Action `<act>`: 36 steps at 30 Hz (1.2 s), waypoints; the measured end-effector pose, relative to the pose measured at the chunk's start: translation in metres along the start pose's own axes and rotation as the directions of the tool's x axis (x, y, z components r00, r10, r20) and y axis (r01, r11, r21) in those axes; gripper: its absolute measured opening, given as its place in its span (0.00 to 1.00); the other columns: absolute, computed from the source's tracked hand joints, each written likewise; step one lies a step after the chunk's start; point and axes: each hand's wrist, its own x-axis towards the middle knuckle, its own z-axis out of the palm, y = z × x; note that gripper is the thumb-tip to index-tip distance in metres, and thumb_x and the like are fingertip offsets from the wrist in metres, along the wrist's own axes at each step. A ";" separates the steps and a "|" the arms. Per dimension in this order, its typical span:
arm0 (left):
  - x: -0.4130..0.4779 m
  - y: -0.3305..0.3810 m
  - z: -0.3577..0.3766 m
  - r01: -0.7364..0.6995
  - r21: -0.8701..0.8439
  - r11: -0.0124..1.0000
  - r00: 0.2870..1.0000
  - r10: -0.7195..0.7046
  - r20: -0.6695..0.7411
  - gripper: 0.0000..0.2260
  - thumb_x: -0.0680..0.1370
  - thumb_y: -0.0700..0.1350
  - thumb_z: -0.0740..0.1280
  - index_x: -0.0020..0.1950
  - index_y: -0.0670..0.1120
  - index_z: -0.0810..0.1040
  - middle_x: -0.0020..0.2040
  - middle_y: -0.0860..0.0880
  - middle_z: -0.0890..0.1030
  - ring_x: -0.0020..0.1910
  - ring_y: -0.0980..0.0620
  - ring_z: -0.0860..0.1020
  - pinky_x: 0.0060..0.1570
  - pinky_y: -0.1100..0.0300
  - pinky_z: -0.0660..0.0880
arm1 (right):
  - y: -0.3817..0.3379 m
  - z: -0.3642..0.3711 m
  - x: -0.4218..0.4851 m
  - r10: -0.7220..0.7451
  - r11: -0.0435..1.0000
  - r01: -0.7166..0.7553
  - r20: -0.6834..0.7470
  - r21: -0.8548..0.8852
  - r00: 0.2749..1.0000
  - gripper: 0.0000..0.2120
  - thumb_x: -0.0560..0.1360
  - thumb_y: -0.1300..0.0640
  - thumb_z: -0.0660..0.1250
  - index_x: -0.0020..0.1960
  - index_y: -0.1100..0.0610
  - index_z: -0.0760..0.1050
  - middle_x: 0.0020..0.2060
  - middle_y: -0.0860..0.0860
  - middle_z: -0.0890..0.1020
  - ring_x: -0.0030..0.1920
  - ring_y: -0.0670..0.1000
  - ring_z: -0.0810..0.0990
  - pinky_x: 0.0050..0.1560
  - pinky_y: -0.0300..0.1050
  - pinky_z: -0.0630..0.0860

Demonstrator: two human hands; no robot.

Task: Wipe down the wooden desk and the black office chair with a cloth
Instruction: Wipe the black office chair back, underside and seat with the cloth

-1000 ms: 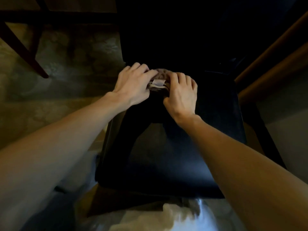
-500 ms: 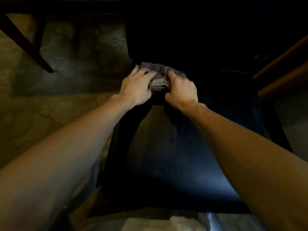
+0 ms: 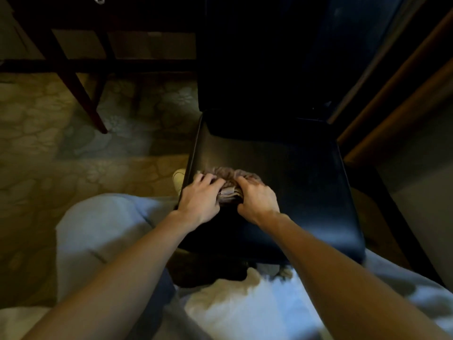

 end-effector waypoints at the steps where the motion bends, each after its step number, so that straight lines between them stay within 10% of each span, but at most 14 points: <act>1: -0.007 0.003 -0.001 -0.004 0.015 1.000 1.000 0.004 0.014 0.26 0.79 0.47 0.68 0.77 0.54 0.67 0.75 0.49 0.69 0.74 0.43 0.63 0.66 0.46 0.74 | -0.001 0.002 -0.008 0.002 1.000 -0.002 0.004 -0.001 1.000 0.35 0.70 0.55 0.70 0.76 0.49 0.65 0.65 0.54 0.79 0.63 0.59 0.79 0.58 0.50 0.77; 13: -0.077 0.024 0.003 -0.175 0.212 0.962 0.949 0.107 0.298 0.31 0.72 0.52 0.73 0.75 0.54 0.69 0.66 0.46 0.72 0.64 0.42 0.72 0.57 0.48 0.73 | -0.008 0.025 -0.104 -0.005 0.996 -0.002 0.073 0.094 0.997 0.28 0.73 0.53 0.70 0.72 0.42 0.70 0.67 0.46 0.77 0.64 0.51 0.78 0.66 0.48 0.74; 20: -0.089 0.021 -0.025 -0.104 -0.032 0.994 0.811 0.104 0.575 0.04 0.76 0.47 0.67 0.48 0.52 0.82 0.32 0.54 0.84 0.27 0.60 0.81 0.28 0.64 0.73 | -0.015 -0.003 -0.105 -0.080 0.995 0.058 0.303 0.082 0.950 0.08 0.72 0.53 0.69 0.47 0.42 0.76 0.42 0.43 0.80 0.43 0.50 0.79 0.39 0.40 0.70; 25: -0.075 0.028 -0.076 -0.191 0.096 0.977 0.934 0.151 0.324 0.14 0.75 0.52 0.69 0.60 0.57 0.78 0.50 0.54 0.85 0.50 0.51 0.83 0.46 0.54 0.77 | -0.015 -0.036 -0.098 -0.028 0.977 0.012 0.070 0.213 0.997 0.11 0.70 0.50 0.68 0.49 0.39 0.71 0.39 0.41 0.78 0.38 0.44 0.77 0.36 0.40 0.68; 29: -0.059 0.033 -0.126 -0.216 -0.065 0.974 0.974 0.220 0.061 0.19 0.78 0.48 0.70 0.69 0.55 0.74 0.58 0.53 0.82 0.57 0.50 0.80 0.54 0.51 0.77 | -0.001 -0.082 -0.082 -0.020 0.874 -0.054 0.145 0.484 0.989 0.16 0.70 0.52 0.74 0.53 0.40 0.72 0.46 0.43 0.82 0.40 0.37 0.82 0.34 0.31 0.74; 36: -0.007 0.083 -0.174 -0.480 -0.053 0.876 0.837 0.439 -0.326 0.14 0.77 0.42 0.71 0.61 0.53 0.75 0.57 0.54 0.75 0.57 0.53 0.76 0.50 0.51 0.77 | 0.020 -0.123 -0.052 0.157 0.685 -0.147 0.052 0.713 0.986 0.33 0.64 0.44 0.78 0.62 0.50 0.65 0.55 0.48 0.80 0.52 0.46 0.81 0.46 0.43 0.82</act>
